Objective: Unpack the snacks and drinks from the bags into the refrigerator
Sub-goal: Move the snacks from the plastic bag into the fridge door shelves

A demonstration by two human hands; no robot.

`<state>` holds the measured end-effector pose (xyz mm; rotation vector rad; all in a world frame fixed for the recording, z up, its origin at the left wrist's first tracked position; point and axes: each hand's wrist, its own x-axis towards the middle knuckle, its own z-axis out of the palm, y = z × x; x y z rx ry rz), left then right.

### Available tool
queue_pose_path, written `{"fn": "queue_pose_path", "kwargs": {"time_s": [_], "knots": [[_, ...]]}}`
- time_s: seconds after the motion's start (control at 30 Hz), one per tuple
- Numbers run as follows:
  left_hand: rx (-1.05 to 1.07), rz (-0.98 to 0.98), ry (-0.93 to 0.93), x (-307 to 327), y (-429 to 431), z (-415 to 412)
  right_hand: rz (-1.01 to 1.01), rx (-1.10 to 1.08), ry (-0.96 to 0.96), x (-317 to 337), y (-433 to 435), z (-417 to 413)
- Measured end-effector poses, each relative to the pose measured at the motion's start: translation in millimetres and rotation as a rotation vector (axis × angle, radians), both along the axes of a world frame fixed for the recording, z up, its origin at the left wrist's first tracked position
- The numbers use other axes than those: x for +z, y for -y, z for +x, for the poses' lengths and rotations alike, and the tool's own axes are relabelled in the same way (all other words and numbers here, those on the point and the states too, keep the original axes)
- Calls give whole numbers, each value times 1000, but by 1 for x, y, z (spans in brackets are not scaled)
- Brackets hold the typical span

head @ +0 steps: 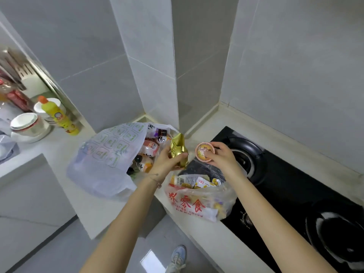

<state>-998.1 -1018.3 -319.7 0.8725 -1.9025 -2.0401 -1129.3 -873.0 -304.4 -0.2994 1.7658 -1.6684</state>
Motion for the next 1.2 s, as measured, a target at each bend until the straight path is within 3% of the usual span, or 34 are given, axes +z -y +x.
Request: {"fn": "queue_pose_path", "kwargs": {"time_s": [0.57, 0.93, 1.2], "knots": [[695, 55, -120, 49, -122, 182, -81, 525, 56, 47, -23, 141], [1105, -71, -163, 83, -232, 366, -161, 977, 53, 84, -51, 331], [1372, -210, -196, 107, -374, 505, -225, 1288, 96, 106, -137, 491]]}}
